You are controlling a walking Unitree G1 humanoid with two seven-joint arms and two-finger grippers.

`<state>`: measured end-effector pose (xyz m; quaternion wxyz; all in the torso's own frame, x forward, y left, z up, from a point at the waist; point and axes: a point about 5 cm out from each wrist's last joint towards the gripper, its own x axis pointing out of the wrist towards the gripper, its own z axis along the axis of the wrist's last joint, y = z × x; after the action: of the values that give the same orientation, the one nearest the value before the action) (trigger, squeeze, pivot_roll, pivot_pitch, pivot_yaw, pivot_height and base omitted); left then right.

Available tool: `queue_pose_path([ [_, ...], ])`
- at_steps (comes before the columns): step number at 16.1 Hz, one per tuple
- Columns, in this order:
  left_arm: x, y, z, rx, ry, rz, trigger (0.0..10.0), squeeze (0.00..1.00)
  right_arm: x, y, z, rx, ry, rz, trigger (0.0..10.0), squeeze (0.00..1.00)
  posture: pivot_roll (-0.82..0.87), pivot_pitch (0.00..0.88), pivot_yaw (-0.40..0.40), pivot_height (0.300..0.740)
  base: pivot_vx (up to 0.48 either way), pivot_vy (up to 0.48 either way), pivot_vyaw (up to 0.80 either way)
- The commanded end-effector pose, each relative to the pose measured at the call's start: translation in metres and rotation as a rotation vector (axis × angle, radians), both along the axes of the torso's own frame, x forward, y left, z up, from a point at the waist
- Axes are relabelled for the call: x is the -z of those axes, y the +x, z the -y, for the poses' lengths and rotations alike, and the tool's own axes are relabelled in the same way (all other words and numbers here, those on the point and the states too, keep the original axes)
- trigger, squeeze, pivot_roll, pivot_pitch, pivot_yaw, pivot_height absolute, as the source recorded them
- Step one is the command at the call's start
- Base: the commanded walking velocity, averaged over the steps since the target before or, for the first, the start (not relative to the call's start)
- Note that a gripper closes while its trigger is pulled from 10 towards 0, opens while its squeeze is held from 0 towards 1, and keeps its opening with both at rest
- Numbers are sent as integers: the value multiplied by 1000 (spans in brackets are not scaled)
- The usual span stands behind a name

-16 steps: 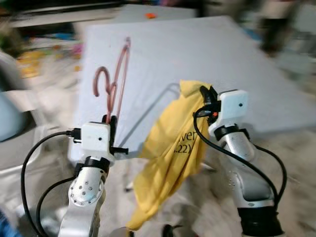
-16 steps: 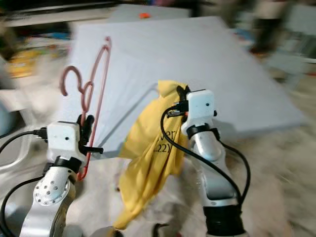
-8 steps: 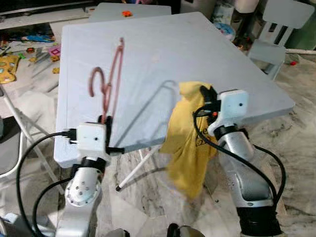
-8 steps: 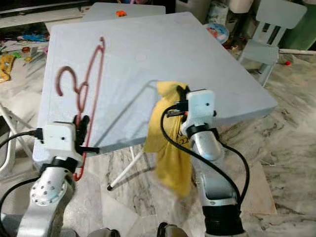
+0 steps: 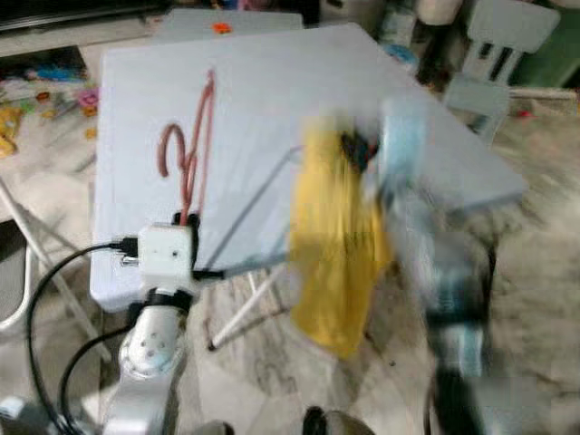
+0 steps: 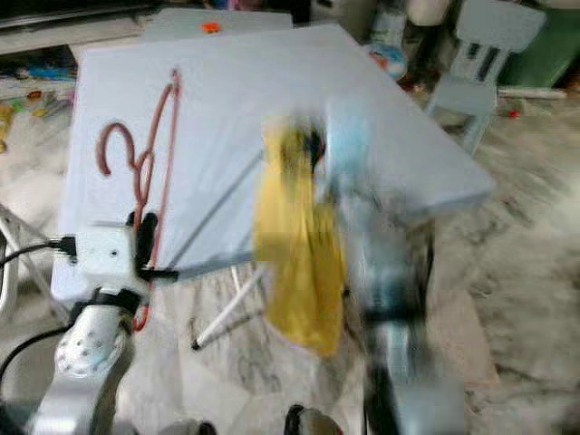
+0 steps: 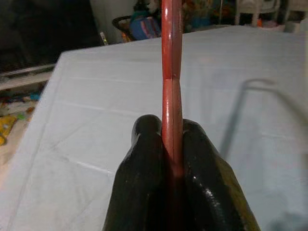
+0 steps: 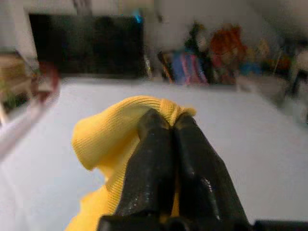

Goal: Hang hanger

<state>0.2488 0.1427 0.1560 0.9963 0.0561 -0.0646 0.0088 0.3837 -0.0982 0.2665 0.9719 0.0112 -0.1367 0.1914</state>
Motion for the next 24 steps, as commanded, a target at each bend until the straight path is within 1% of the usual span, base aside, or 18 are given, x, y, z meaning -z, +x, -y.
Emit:
queue_pose_path([
  [1,-3,-2,-3,-22,11,13,10000,0,-24,3,-5,-47,49,87,10000,0,82,153,-73,740,0,0,0],
  [3,-2,-6,-5,-48,10,15,10000,0,-51,17,-15,-83,42,92,10000,0,106,153,-96,740,0,0,0],
  [5,-3,-11,-10,-96,15,28,10000,0,-77,25,-28,-86,12,123,10000,0,142,156,-119,740,0,0,0],
  [6,-7,-13,-13,-130,23,51,10000,0,-96,26,-30,-53,3,179,10000,0,158,158,-125,740,0,0,0],
  [7,-9,-13,-14,-138,21,61,10000,0,-110,25,-30,-35,18,215,10000,0,172,159,-130,740,0,0,0],
  [8,-12,-15,-18,-154,41,71,10000,0,-151,16,-26,34,0,369,10000,0,181,160,-131,740,0,0,0],
  [9,-12,-17,-19,-162,45,72,10000,0,-165,12,-24,64,-12,427,10000,0,185,161,-133,740,0,0,0],
  [11,-12,-18,-19,-164,46,70,10000,0,-171,10,-22,66,9,448,10000,0,186,164,-134,740,0,0,0],
  [12,-12,-18,-18,-164,46,71,10000,0,-152,14,-26,35,-31,414,10000,0,184,165,-133,740,0,0,0],
  [14,-12,-16,-15,-154,42,72,10000,0,-103,23,-37,-73,-128,309,10000,0,181,165,-129,740,0,0,0],
  [15,-12,-15,-13,-146,42,73,10000,0,-59,25,-41,-174,-206,207,10000,0,168,164,-120,740,0,0,0],
  [16,-12,-15,-13,-144,42,73,10000,0,-47,25,-42,-200,-225,180,10000,0,165,164,-118,740,0,0,0],
  [18,-10,-13,-10,-122,36,65,10000,0,10,20,-43,-338,-337,50,10000,0,140,162,-110,740,0,0,0],
  [20,-8,-10,-4,-98,24,60,10000,0,35,15,-39,-399,-373,2,10000,0,125,160,-103,740,0,0,0],
  [21,-8,-9,-3,-93,23,60,10000,0,39,14,-38,-408,-372,-14,10000,0,124,160,-100,740,0,0,0],
  [22,-8,-9,-3,-85,22,57,10000,0,51,11,-35,-461,-401,-71,10000,0,122,156,-96,740,0,0,0],
  [23,-7,-9,-3,-83,22,55,10000,0,55,11,-34,-455,-397,-106,10000,0,122,156,-96,740,0,0,0],
  [24,-7,-8,-3,-82,22,53,10000,0,60,10,-32,-457,-395,-121,10000,1000,122,153,-95,740,0,0,0],
])
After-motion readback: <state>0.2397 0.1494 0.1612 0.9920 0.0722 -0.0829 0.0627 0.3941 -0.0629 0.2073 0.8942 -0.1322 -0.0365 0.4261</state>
